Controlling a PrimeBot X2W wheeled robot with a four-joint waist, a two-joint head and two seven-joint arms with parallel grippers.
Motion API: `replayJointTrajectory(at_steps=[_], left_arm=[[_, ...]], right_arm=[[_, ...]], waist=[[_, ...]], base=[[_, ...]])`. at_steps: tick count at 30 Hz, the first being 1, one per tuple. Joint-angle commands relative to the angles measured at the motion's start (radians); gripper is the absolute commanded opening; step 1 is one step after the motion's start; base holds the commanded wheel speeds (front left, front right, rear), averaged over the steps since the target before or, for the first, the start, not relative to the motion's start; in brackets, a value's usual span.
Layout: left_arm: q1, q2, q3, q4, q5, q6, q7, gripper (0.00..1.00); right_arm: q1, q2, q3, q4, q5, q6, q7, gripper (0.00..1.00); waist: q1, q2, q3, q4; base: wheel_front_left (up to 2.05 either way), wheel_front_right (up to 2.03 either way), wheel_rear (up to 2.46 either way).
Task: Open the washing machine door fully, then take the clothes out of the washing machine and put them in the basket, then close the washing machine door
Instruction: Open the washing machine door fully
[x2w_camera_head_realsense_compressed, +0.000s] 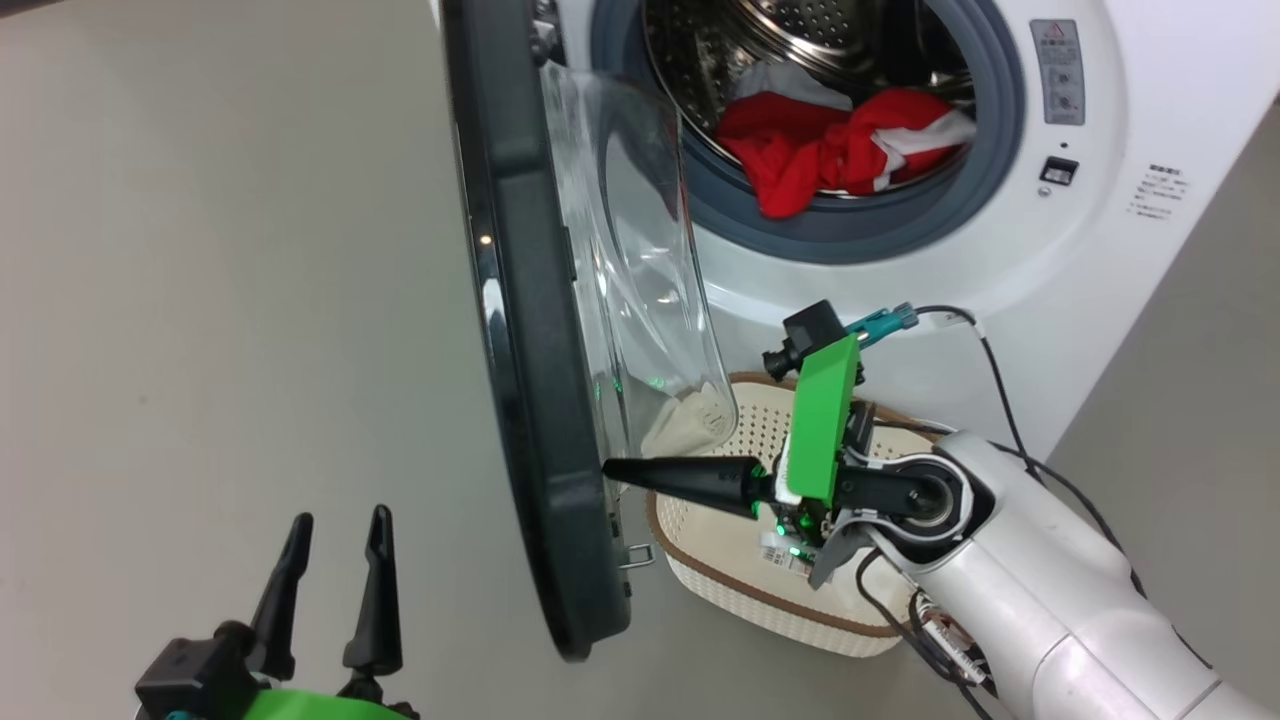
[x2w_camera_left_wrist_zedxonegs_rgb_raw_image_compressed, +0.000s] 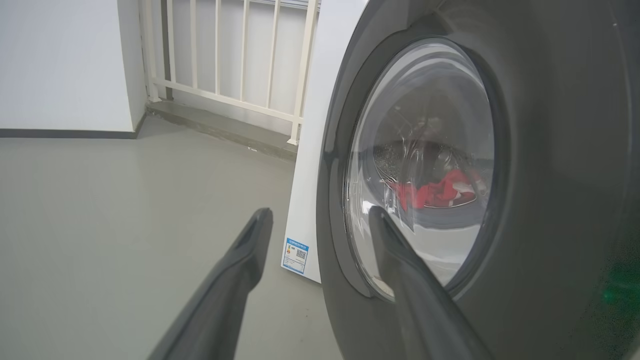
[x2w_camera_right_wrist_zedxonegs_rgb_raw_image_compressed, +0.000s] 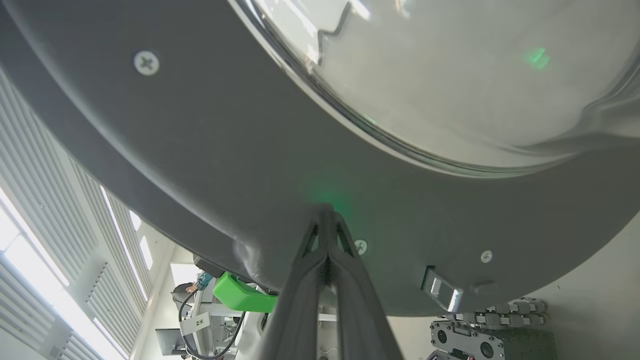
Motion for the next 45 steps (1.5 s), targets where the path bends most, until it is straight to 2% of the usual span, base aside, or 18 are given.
replayJointTrajectory(at_steps=[1, 13, 25, 26, 27, 28, 29, 33, 37, 40, 41, 42, 43, 45], left_arm=[[0.0, 0.017, 0.032, -0.02, 0.006, 0.003, -0.005, 1.0], [0.036, 0.017, 0.078, -0.057, 0.007, 0.01, -0.005, 1.0], [0.054, 0.017, 0.063, -0.061, 0.014, 0.017, -0.005, 1.0], [0.054, 0.017, 0.062, -0.059, 0.015, 0.017, -0.005, 1.0], [0.054, 0.017, 0.062, -0.058, 0.016, 0.016, -0.005, 1.0], [0.054, 0.017, 0.063, -0.057, 0.018, 0.015, -0.005, 1.0], [0.054, 0.017, 0.065, -0.056, 0.02, 0.014, -0.005, 1.0], [0.057, 0.017, 0.072, -0.053, 0.024, 0.01, -0.005, 1.0], [0.06, 0.017, 0.086, -0.047, 0.025, 0.007, -0.005, 1.0], [0.063, 0.017, 0.095, -0.044, 0.024, 0.007, -0.005, 1.0], [0.063, 0.017, 0.095, -0.044, 0.024, 0.007, -0.005, 1.0], [0.064, 0.017, 0.097, -0.043, 0.025, 0.007, -0.005, 1.0], [0.064, 0.017, 0.097, -0.043, 0.025, 0.007, -0.005, 1.0], [0.066, 0.017, 0.097, -0.042, 0.028, 0.005, -0.005, 1.0]], right_arm=[[0.004, 0.034, 0.013, -0.033, 0.011, 0.008, -0.003, 0.0], [-0.041, 0.034, 0.149, -0.033, 0.053, 0.008, -0.076, 0.0], [-0.045, 0.034, 0.19, -0.025, 0.067, 0.008, -0.114, 0.0], [-0.044, 0.034, 0.189, -0.022, 0.064, 0.008, -0.117, 0.18], [-0.044, 0.034, 0.19, -0.02, 0.057, 0.008, -0.119, 0.46], [-0.045, 0.034, 0.19, -0.018, 0.045, 0.008, -0.122, 0.88], [-0.045, 0.034, 0.188, -0.017, 0.027, 0.008, -0.129, 1.0], [-0.034, 0.025, 0.164, -0.031, -0.063, 0.008, -0.18, 1.0], [-0.011, -0.004, 0.153, -0.075, -0.179, 0.008, -0.282, 1.0], [0.01, -0.033, 0.168, -0.111, -0.269, 0.008, -0.372, 1.0], [0.01, -0.033, 0.168, -0.111, -0.269, 0.008, -0.372, 1.0], [0.022, -0.058, 0.191, -0.128, -0.33, 0.008, -0.434, 1.0], [0.022, -0.058, 0.191, -0.128, -0.33, 0.008, -0.434, 1.0], [0.035, -0.082, 0.212, -0.139, -0.378, 0.008, -0.5, 1.0]], waist=[[0.0, 0.0, -0.017, 0.018], [0.0, 0.0, -0.017, 0.033], [0.0, 0.0, -0.031, 0.028], [0.0, 0.0, -0.034, 0.027], [0.0, 0.0, -0.036, 0.025], [0.0, 0.0, -0.038, 0.024], [0.0, 0.0, -0.039, 0.022], [0.0, 0.0, -0.045, 0.016], [0.0, 0.0, -0.051, 0.011], [0.0, 0.0, -0.056, 0.007], [0.0, 0.0, -0.056, 0.007], [0.0, 0.0, -0.059, 0.006], [0.0, 0.0, -0.059, 0.006], [0.0, 0.0, -0.061, 0.005]], base=[[0.0, 0.0, 0.0], [0.0, 0.0, 0.0], [0.0, 0.0, 0.0], [0.0, 0.0, 0.0], [0.0, 0.0, 0.0], [0.0, 0.0, 0.0], [0.0, 0.0, 0.0], [0.0, 0.0, 0.0], [0.0, 0.0, 0.0], [0.0, 0.0, 0.0], [0.0, 0.0, 0.0], [0.0, 0.0, 0.0], [0.0, 0.0, 0.0], [0.0, 0.0, 0.0]])
